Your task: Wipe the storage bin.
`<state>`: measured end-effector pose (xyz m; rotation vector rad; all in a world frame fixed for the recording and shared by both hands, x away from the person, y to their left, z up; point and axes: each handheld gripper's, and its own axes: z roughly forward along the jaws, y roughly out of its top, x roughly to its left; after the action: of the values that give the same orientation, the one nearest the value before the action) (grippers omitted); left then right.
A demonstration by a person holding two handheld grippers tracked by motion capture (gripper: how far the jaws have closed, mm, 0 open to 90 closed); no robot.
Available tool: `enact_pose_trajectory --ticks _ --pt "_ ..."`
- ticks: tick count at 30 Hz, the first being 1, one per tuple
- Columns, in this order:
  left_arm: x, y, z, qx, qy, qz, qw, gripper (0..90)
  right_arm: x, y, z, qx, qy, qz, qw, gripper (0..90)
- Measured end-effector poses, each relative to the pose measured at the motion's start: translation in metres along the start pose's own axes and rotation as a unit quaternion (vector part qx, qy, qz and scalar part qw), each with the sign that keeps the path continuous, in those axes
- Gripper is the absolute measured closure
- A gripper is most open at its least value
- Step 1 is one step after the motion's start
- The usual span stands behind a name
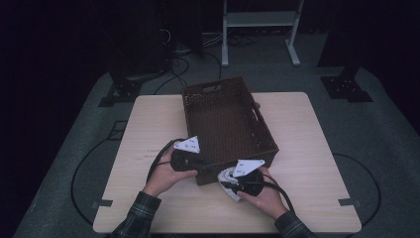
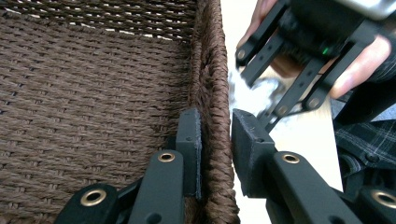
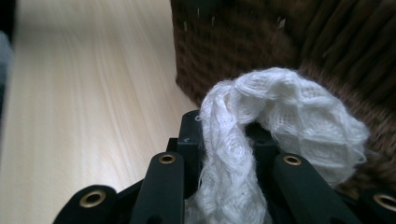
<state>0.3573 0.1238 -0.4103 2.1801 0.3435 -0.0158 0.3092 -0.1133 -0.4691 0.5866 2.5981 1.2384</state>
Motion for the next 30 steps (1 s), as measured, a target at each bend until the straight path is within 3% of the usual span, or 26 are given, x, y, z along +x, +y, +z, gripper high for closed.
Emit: enact_pose_trajectory --ticks 4,12,18,30 --pt "0.000 0.000 0.000 -0.001 0.000 0.000 1.0000 72.5 0.002 -0.001 0.002 0.007 -0.005 -0.007 0.9999 72.1" --pt "0.000 0.000 0.000 -0.001 -0.001 -0.001 1.0000 72.5 0.010 0.014 -0.027 -0.044 -0.010 -0.015 0.9989 71.9" --pt "0.000 0.000 -0.001 0.001 -0.002 0.001 1.0000 72.4 0.016 0.023 -0.039 -0.070 -0.013 -0.021 0.9972 71.8" --pt "0.000 0.000 0.000 0.002 -0.002 0.001 1.0000 72.4 0.013 0.024 -0.014 -0.051 -0.003 -0.024 0.9984 72.4"
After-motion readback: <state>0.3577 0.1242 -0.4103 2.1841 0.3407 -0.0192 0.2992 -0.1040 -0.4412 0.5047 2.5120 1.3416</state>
